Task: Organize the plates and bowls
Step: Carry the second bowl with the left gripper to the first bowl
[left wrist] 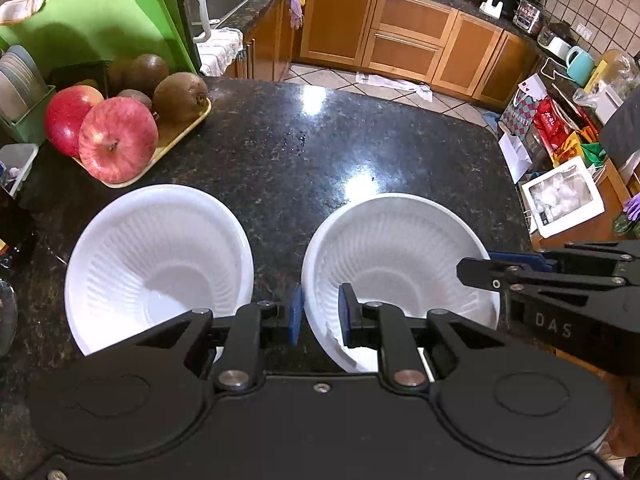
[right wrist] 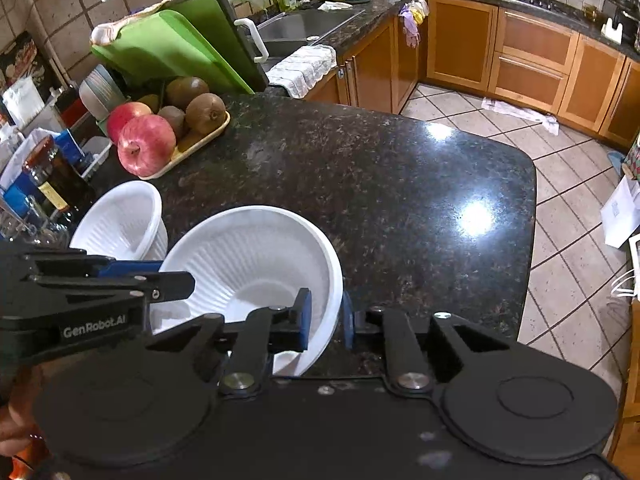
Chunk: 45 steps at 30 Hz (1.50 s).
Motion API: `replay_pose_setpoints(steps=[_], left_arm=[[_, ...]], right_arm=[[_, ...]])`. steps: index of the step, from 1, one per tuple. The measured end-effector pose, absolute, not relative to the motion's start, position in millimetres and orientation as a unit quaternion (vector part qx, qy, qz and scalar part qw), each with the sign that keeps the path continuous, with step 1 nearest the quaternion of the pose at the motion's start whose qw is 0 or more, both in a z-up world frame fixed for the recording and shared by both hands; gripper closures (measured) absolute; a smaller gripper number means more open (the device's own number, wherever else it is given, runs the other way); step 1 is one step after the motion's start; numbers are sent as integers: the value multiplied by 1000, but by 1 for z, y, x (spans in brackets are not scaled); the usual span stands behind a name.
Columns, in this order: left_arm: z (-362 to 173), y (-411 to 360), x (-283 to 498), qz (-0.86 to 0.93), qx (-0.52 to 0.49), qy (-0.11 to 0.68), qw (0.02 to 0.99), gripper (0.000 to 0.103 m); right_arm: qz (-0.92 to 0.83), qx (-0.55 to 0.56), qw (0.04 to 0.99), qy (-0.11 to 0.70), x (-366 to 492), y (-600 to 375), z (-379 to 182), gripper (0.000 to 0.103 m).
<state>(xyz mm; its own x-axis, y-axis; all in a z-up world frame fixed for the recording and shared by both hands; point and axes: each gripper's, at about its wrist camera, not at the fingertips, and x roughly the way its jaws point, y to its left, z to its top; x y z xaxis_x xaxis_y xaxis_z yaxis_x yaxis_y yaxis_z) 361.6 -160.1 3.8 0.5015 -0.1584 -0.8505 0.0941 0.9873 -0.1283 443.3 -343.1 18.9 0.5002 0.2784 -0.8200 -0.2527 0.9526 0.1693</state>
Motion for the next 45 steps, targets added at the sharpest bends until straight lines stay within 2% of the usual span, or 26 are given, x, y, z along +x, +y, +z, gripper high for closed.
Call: replay_pose_setpoints(steps=[20,33,45], left_arm=[[15,-161,321,-106,-13,497,861,77],[46,-148,259,-161,-14,490,857,77],[79,-114,196,-215,3,480,851,77]], right_arm=[[154,25,867,473,390,-350,35,88],[130,36,878,459,302,-345,75,88],[115,38,893,434,204,-302,125,87]])
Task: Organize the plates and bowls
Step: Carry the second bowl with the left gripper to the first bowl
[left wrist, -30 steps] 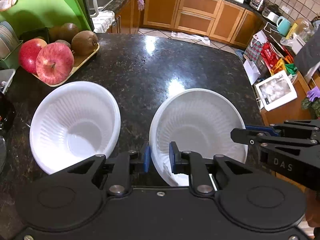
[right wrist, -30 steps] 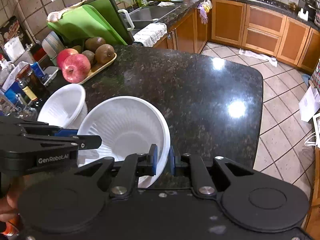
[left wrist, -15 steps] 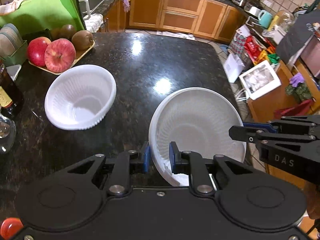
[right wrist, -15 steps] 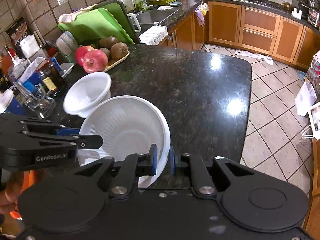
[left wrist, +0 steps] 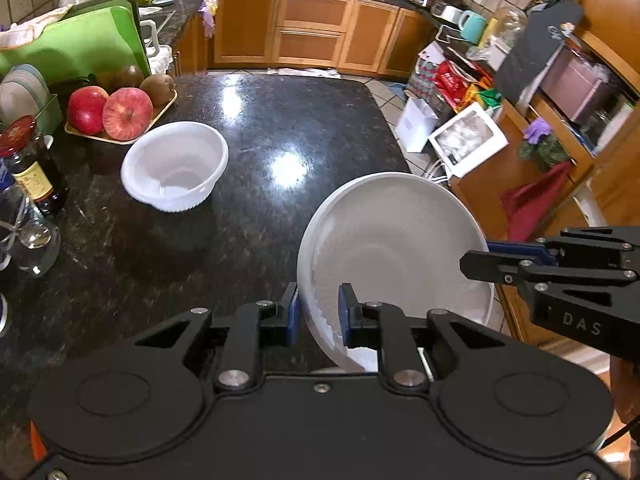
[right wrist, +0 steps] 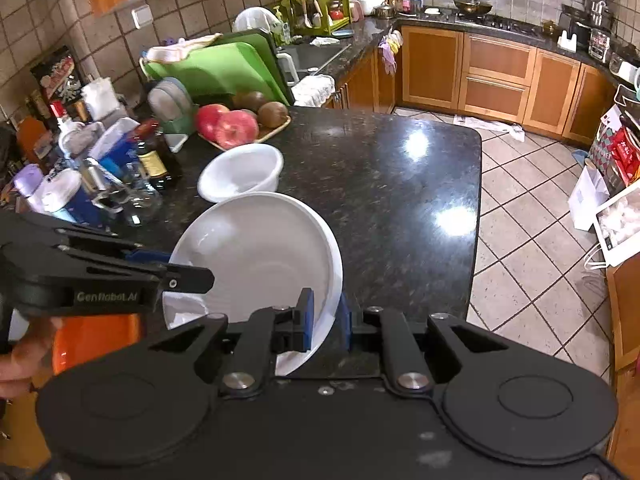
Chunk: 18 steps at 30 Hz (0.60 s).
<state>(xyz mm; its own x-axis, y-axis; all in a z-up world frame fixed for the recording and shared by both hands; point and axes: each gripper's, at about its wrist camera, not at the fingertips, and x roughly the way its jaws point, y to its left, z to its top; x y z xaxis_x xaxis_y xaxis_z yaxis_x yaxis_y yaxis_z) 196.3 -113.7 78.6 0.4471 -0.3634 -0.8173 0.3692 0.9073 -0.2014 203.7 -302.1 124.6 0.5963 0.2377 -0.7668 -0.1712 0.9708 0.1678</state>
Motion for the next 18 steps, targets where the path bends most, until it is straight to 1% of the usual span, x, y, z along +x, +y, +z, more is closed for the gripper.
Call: replay_pose_setpoints(steps=[10,18], left_arm=[[80,-85,150,-242,29,486,839,77],[64,-73,133,-260,37,516,815,77]], right_arm=[[110,40,897,426,136,-267,136,85],[106,62,879,461,113,-256,113,84]])
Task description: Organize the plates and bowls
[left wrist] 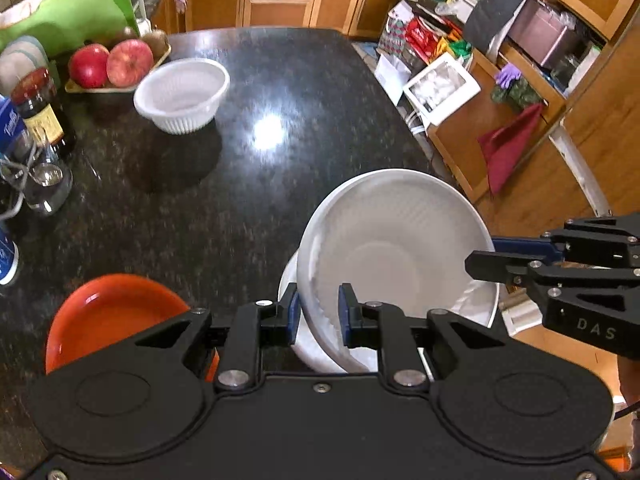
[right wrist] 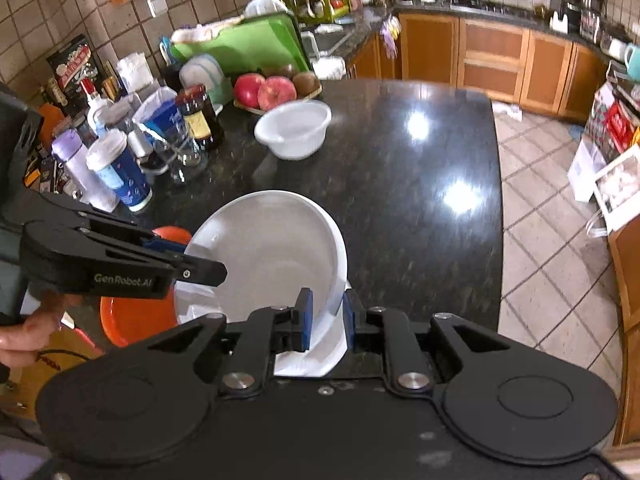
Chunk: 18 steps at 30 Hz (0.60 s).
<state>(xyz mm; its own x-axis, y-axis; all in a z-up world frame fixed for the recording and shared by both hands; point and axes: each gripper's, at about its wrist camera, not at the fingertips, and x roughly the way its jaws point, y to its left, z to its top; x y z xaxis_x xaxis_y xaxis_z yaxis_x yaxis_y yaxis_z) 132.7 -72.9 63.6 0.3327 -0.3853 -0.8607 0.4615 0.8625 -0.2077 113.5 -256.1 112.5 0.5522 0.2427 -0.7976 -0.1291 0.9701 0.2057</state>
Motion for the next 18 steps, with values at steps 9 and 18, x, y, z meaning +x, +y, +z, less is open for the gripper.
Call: replay_pose_setpoints(steps=[9,18], left_arm=[[39,-68,135,-267,34,556,786,77],[30,-71,137,-272,26,568,776,77]], right_arm=[[98,84,855,502,120,-253,85,84],[100,88,847,514,129,-257,75,78]])
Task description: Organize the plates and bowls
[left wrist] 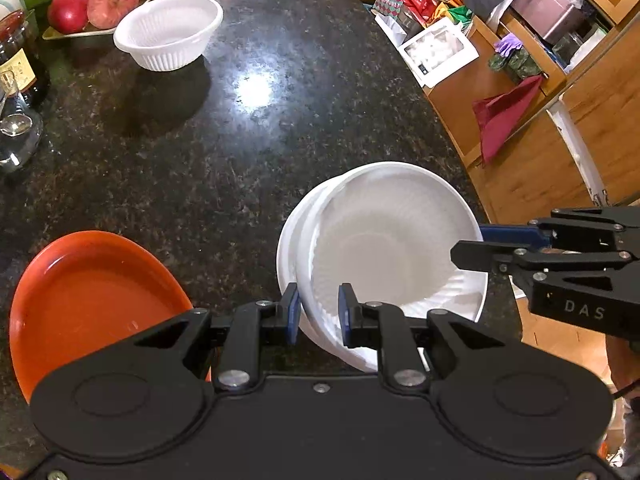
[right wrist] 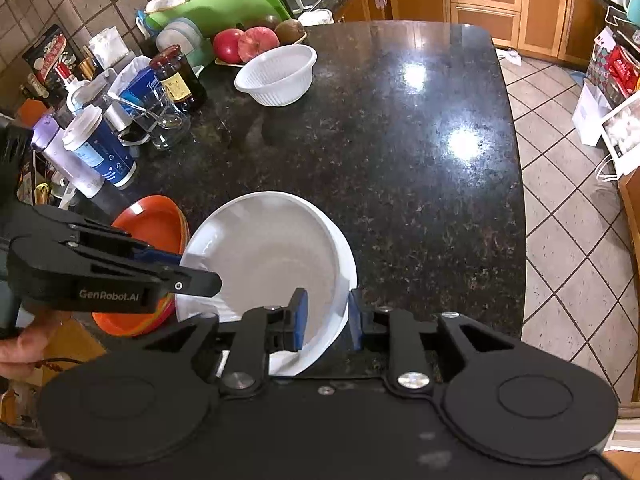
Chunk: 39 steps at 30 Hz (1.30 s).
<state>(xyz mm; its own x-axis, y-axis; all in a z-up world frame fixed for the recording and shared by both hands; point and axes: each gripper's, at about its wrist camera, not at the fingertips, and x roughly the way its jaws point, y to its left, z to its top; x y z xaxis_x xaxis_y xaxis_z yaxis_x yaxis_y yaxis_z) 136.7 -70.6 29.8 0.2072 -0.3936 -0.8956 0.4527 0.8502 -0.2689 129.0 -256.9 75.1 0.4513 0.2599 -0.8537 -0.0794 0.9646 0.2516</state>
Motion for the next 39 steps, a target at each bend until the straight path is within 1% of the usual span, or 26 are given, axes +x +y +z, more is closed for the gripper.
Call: replay_pose_setpoints(steps=[9,19,25,31,32,34,39], left_arm=[[37,-70,135,-276,25,560,781,76],[31,-68,139,-255,31,565,784,76],[17,-70,148,-245,29,581,775,76],[5,-64,161,-236,-4,607,759,76],[4,-64,161,-235,-4,607,759,75],[5,-63,160,-240,-6,606,758,71],[14,-62,157,-248,-4,593,766,71]], right_arm=[[102,82,851,508,135,-260,74,78],[114,81,852,504,140,-263,73,78],[122,82,849,508,144,-261,69,78],[126,83,842,518,153,-264,61,78],[127,85,840,520,154,-265,59,78],[128,88,836,526,158,-267,55,78],[136,99,826,537,164,-271,51,78]])
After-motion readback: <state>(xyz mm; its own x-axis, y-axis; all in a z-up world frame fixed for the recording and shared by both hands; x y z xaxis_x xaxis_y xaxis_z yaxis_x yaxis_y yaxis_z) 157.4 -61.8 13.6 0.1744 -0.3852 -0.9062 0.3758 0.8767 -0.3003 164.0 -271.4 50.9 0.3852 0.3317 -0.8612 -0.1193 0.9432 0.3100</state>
